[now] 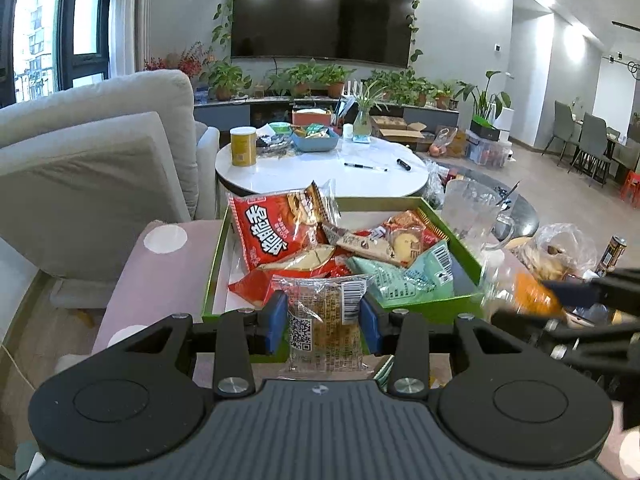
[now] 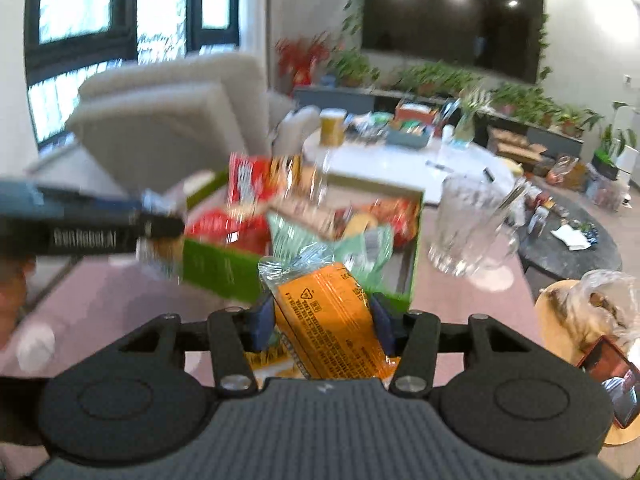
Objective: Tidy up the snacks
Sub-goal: 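Lower both bags into the box and open both grippers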
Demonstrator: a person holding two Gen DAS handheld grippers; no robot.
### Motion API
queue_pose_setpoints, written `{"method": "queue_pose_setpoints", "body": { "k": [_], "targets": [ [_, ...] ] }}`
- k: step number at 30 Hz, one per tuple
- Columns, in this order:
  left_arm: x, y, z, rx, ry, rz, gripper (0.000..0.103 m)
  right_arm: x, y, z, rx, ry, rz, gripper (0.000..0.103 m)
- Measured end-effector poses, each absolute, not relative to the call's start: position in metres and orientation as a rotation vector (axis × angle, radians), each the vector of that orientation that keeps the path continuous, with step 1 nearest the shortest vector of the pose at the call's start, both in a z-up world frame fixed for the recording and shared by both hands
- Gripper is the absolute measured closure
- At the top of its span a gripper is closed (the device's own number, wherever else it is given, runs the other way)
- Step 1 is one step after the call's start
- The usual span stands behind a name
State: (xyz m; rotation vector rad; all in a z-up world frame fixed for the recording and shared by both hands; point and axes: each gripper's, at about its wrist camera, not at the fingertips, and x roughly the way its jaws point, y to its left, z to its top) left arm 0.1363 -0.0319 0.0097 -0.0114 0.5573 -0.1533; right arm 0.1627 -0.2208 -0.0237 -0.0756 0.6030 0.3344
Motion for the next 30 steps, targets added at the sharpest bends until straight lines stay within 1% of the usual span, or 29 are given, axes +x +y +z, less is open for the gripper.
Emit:
{"method": "queue_pose_setpoints", "body": {
  "k": [4,17,30],
  "targets": [
    [0.136,-0.034,0.014,-0.011,0.548,-0.161,0.066,0.166,-0.223,-0.012,-0.009,0.559,0.321,0.038],
    [0.180,-0.049,0.022,-0.010,0.536,-0.164,0.066,0.205,-0.225,-0.007,0.114,0.552,0.278,0.038],
    [0.217,-0.060,-0.008,0.001,0.597,-0.175,0.066,0.244,-0.226,-0.015,0.168,0.565,0.273,0.039]
  ]
}}
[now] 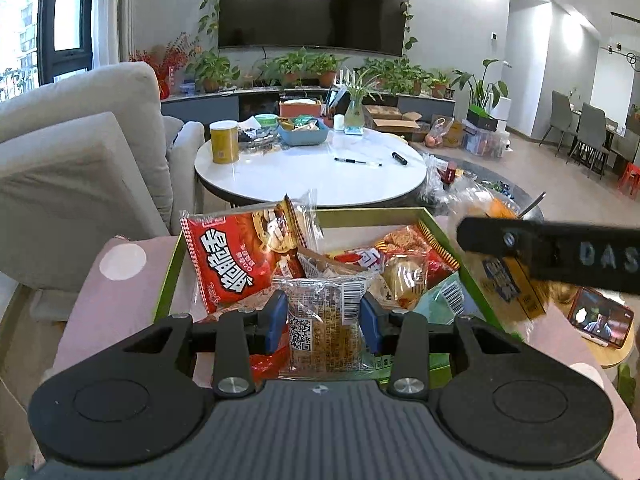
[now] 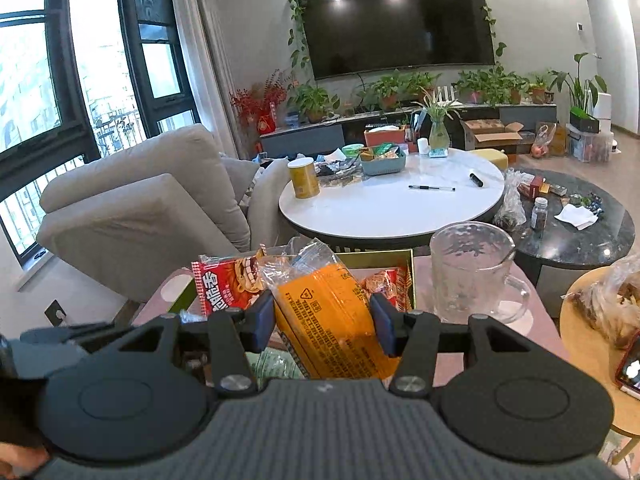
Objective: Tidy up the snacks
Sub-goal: 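Lower both bags into the box and open both grippers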
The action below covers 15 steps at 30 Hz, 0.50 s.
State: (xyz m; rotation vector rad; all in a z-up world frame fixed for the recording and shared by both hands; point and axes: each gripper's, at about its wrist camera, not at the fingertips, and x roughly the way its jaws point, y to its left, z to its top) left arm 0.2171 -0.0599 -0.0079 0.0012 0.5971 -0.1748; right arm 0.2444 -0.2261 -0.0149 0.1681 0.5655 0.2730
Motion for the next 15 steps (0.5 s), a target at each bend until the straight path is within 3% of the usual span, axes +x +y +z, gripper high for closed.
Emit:
{"method": "queue_pose_setpoints", "body": {
  "k": [11,15],
  "targets": [
    [0.222,-0.060,-0.031,0.027,0.646,-0.189,0.066,0.280,-0.218,-0.022,0.233,0.604,0.292,0.038],
    [0.221,-0.062,-0.032,0.049,0.639,-0.192,0.060,0.290,-0.211,-0.024,0.238,0.622,0.290,0.038]
  ]
}}
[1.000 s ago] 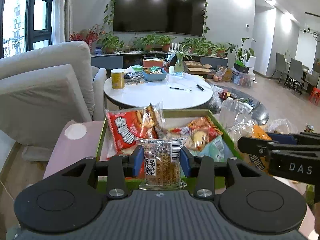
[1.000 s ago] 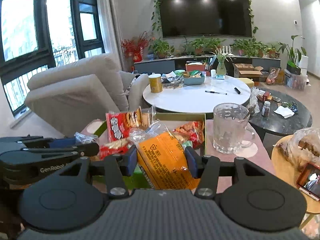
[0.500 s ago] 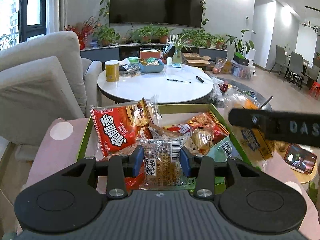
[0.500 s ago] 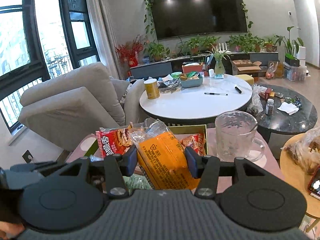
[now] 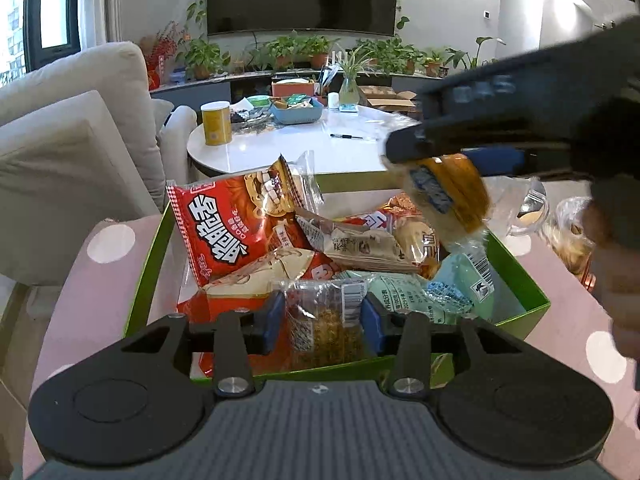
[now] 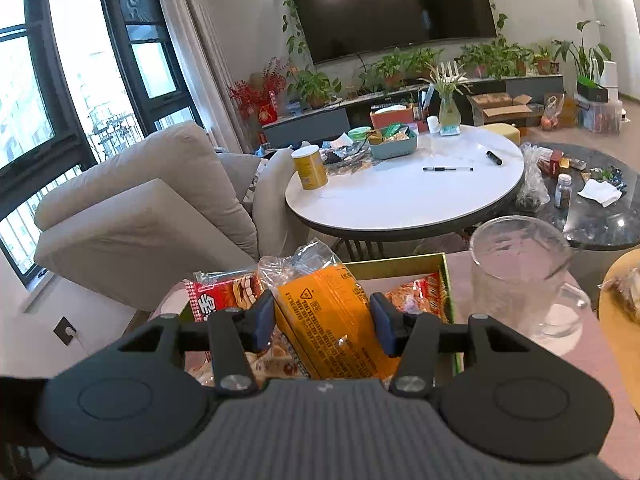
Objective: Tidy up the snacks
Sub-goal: 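Lower both bags into the box and open both grippers, then grasp the red-and-white bag on the table with the right gripper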
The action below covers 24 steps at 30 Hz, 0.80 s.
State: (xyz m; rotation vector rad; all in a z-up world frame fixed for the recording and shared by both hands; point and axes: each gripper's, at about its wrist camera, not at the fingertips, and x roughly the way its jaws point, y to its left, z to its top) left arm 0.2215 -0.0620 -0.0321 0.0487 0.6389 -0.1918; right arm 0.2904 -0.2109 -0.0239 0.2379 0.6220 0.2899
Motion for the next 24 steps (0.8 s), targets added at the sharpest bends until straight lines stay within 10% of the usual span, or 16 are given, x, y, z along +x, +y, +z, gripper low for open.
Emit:
{"method": "queue_pose_setpoints", "body": {
  "k": [7,24],
  "targets": [
    [0.211,-0.058,-0.024,0.070,0.566,-0.158,0.037,0.292,-0.210,-0.030,0.251,0.633,0.264,0.038],
    [0.169,-0.041,-0.014,0.021,0.568,-0.122,0.033,0.224,-0.232,-0.012,0.158,0.616,0.275,0.038]
  ]
}}
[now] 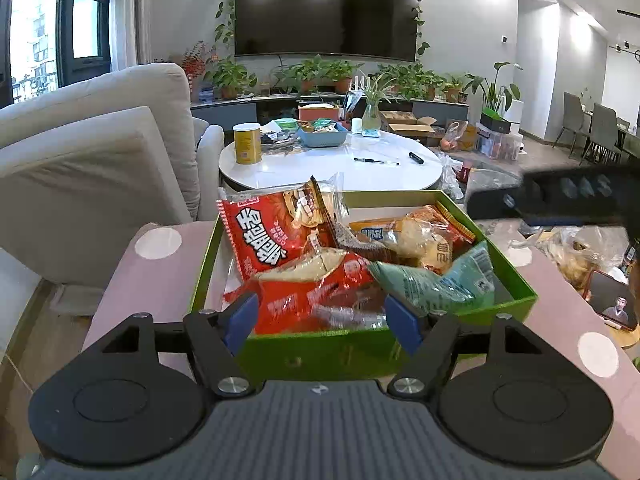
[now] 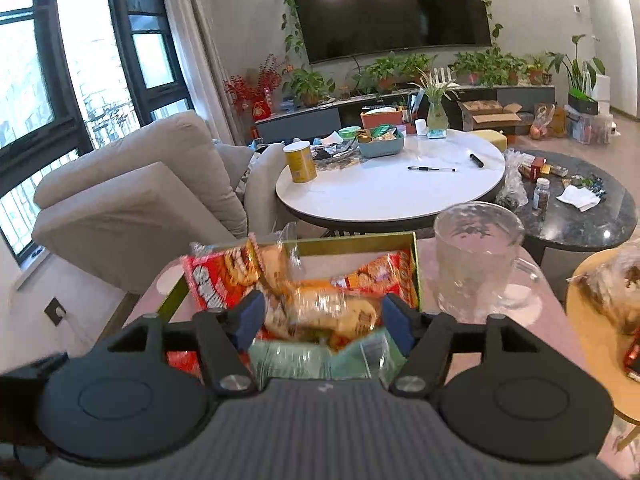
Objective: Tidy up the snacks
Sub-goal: 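Grasp the red-and-white bag on the table with the right gripper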
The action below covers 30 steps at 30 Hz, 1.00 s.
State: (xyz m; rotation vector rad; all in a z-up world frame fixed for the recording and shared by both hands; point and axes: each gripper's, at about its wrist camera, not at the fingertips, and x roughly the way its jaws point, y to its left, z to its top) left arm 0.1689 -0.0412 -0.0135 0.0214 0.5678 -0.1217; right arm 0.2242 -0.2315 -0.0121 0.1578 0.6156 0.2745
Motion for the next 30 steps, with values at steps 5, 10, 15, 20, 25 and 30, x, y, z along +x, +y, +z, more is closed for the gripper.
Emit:
{"method": "queue_pose_setpoints", "body": {
  "k": [5,10,15,20,25,30],
  "targets": [
    [0.147,-0.039,-0.011,0.015,0.577,-0.109,0.032,0.191,-0.237,-0.019,0.114,0.652,0.288,0.038],
    [0.125,-0.035,-0.010,-0.005,0.592,-0.091,0.031,0.155,-0.241,-0.036,0.074,0.705,0.286,0.038],
    [0.109,-0.031,-0.011,-0.033,0.605,-0.076,0.030,0.127,-0.246,-0.057,0.081,0.768,0.270,0.038],
    [0.095,-0.034,-0.010,-0.037,0.606,-0.068,0.029,0.113,-0.250,-0.071,0.092,0.816,0.244,0.038],
    [0.088,-0.034,-0.011,-0.044,0.614,-0.059,0.028,0.104,-0.252,-0.080,0.133,0.856,0.222,0.038],
    [0.088,-0.035,-0.016,-0.044,0.634,-0.060,0.028,0.103,-0.248,-0.090,0.140,0.890,0.217,0.038]
  ]
}}
